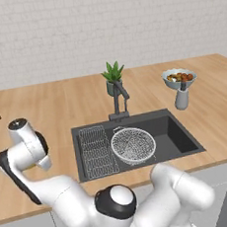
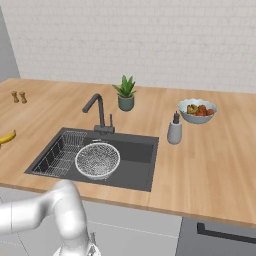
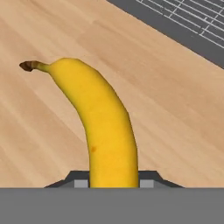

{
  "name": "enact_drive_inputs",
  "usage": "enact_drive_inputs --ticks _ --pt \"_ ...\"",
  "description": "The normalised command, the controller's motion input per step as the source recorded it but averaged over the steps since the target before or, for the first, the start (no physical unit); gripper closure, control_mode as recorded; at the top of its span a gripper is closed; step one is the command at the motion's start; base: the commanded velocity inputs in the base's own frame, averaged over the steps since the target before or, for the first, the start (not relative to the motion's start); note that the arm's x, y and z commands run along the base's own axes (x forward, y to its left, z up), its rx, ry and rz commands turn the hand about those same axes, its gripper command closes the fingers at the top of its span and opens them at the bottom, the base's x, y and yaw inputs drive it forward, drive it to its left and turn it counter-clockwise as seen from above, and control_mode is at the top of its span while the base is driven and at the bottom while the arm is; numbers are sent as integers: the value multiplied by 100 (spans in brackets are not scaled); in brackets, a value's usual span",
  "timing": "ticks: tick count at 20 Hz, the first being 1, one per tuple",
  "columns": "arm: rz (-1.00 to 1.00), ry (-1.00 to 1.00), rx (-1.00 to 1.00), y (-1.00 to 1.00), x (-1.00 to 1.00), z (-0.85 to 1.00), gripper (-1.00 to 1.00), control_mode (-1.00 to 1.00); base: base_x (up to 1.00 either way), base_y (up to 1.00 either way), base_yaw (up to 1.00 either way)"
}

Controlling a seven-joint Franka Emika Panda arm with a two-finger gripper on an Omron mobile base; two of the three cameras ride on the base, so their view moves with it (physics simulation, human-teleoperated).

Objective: Put the colander in the sink, put the banana in the colander, and turn on the sink faucet and pour water over the colander.

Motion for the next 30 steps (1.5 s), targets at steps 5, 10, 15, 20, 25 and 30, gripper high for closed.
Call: enact_drive_inputs --ticks 5,10,15,20,25,30 --pt "9 -8 5 -88 -71 92 100 -100 0 0 0" --pt "10 -21 20 -100 -76 55 100 -100 0 0 0" --pt "4 6 48 -100 -80 53 100 -100 0 0 0" --pt "-9 37 47 -100 -63 81 100 -100 0 0 0" --pt "-37 34 21 -99 -49 62 100 -100 0 0 0" --pt "-38 8 12 -100 -59 22 100 -100 0 0 0"
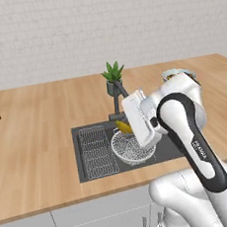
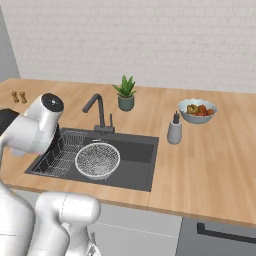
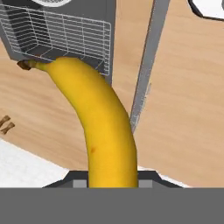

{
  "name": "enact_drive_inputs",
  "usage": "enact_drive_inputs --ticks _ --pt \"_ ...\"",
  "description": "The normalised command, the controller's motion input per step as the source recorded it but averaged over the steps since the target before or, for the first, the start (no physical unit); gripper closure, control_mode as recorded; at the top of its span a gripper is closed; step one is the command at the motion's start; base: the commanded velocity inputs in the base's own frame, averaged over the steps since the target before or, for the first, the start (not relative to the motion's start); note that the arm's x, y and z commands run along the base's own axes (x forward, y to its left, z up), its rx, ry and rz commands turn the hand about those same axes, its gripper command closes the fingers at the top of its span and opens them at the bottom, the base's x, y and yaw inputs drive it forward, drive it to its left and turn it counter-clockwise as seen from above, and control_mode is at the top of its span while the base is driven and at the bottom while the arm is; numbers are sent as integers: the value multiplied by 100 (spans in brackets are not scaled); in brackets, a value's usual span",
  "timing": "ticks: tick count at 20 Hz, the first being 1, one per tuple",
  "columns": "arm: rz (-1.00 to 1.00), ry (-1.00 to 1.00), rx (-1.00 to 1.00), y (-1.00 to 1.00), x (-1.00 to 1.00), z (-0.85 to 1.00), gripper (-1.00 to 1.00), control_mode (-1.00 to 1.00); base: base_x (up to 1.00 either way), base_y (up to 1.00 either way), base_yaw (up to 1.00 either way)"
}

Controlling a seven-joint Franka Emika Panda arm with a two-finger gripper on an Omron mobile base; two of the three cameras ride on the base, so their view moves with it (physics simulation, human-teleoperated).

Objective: Put the colander in the sink, put the banana in the colander, and turn on the sink faucet and pour water over the colander.

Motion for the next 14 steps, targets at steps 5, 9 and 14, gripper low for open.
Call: enact_drive_inputs --ticks 5,9,14 --pt "-25 5 11 -100 -39 1 100 -100 0 0 0" --pt "-9 25 14 -100 -20 17 100 -100 0 0 0" --pt "-6 38 11 -100 -1 16 100 -100 0 0 0"
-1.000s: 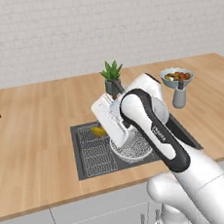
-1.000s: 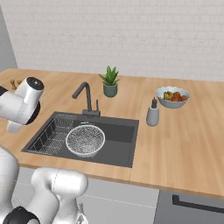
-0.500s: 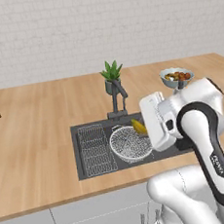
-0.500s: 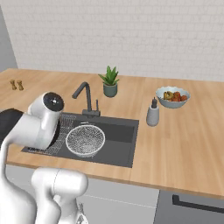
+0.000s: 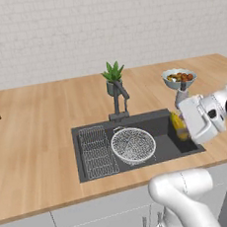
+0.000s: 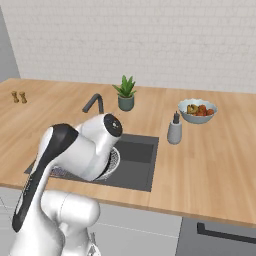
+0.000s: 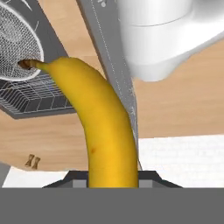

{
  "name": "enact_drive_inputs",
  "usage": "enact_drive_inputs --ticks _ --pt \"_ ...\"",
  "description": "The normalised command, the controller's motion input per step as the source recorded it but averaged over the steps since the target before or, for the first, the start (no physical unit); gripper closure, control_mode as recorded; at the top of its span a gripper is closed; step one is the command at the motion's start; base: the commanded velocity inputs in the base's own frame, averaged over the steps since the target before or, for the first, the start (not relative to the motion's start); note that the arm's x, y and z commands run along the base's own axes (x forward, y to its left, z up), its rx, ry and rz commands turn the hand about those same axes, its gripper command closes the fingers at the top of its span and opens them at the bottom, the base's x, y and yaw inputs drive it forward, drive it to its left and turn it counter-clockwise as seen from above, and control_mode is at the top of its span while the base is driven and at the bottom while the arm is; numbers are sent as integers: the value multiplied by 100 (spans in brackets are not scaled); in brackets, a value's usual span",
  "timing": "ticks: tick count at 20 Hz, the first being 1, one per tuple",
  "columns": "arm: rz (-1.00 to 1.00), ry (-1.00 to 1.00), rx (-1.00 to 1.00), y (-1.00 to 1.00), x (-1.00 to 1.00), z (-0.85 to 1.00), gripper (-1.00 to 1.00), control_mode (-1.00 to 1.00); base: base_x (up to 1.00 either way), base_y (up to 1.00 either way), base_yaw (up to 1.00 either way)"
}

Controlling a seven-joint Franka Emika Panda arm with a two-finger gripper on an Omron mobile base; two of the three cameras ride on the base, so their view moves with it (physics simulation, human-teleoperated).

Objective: Put the colander in the sink, put the banana in the colander, and turn on the sink faucet and pour water over the colander.

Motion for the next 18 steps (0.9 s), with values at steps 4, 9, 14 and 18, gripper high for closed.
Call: enact_drive_inputs --ticks 4,9,14,18 --pt "-1 17 21 -86 30 0 100 -100 0 0 0" --pt "-12 25 3 -1 83 0 100 -100 0 0 0" --pt "-15 18 0 11 65 -5 100 -100 0 0 0" --pt "0 11 1 3 44 -39 100 -100 0 0 0"
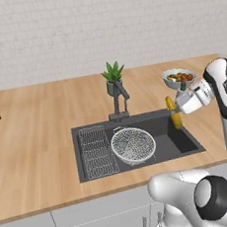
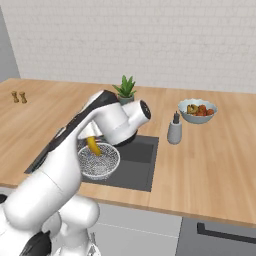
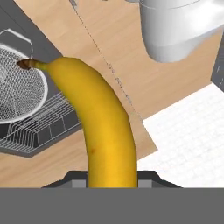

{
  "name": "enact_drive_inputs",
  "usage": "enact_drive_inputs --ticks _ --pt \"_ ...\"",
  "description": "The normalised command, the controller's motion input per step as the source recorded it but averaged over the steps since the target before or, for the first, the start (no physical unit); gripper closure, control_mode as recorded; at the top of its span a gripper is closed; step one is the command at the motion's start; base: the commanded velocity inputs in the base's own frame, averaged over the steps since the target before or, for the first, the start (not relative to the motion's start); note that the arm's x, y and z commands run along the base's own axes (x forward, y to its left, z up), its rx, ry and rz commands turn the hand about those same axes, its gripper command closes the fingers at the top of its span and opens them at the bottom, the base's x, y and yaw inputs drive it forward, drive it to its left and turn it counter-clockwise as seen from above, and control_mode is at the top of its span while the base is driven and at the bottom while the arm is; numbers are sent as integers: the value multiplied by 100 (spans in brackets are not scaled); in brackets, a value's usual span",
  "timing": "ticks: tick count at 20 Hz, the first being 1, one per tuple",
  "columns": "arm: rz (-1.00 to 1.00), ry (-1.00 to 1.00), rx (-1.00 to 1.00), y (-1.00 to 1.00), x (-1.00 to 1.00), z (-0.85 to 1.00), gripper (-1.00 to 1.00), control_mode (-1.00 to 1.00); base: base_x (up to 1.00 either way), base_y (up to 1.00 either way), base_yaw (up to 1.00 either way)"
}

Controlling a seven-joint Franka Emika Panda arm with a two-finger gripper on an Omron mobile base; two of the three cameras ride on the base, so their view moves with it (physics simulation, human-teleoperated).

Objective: Put the colander in the sink, put the banana in the colander, and turn on the sink faucet and pour water over the colander.

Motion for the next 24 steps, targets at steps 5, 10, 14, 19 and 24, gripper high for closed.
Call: enact_drive_inputs --ticks 5,10,14,19,24 --pt "2 11 4 4 49 -52 100 -100 0 0 0" --pt "3 19 11 0 63 -44 100 -100 0 0 0" --pt "7 19 17 0 54 -46 100 -100 0 0 0" --pt "5 12 11 4 51 -62 100 -100 0 0 0" --pt "3 2 1 17 49 -61 100 -100 0 0 0"
